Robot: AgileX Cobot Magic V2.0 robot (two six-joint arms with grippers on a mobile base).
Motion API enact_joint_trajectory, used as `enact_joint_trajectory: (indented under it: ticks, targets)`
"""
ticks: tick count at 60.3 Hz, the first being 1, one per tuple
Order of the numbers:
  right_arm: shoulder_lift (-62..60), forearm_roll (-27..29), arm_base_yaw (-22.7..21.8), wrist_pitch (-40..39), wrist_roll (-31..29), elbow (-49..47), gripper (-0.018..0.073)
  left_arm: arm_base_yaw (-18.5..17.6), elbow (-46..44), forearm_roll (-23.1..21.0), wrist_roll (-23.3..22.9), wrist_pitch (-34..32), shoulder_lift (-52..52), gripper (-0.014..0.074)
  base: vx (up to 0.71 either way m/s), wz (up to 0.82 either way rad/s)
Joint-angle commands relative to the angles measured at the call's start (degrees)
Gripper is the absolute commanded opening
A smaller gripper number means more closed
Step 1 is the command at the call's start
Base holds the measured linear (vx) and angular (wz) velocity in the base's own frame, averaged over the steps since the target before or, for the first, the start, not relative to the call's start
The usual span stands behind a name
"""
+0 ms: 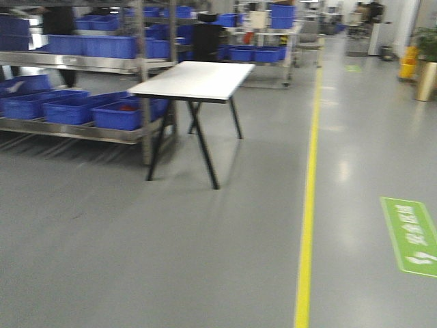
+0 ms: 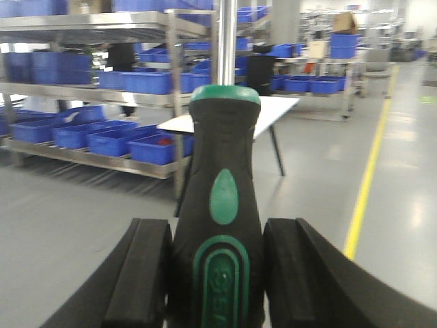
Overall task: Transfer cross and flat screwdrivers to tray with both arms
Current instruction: 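Drive the base to the shelf holding both screwdrivers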
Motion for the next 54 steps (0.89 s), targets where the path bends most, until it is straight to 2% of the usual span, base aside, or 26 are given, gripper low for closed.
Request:
enact_joint_trajectory:
  ticks: [1,28,54]
  targets:
    - [-0.33,0.07,-0.05,-5.52,-0.31,-1.59,-0.0008,-0.25,-1.8,-0.3,-0.59,-5.44,-0.03,0.0,0.2,-0.65]
    - [-0.33,0.07,-0.05,-5.55,-0.31,-1.59,-0.0008,-0.25,-1.8,-0.3,-0.59,-5.44,-0.03,0.0,0.27,-0.57]
    - [-0.33,0.07,-0.05,-5.55,-0.31,-1.59,-0.0008,-0.25,-1.8,-0.3,-0.59,-5.44,-0.03,0.0,0.4,-0.05]
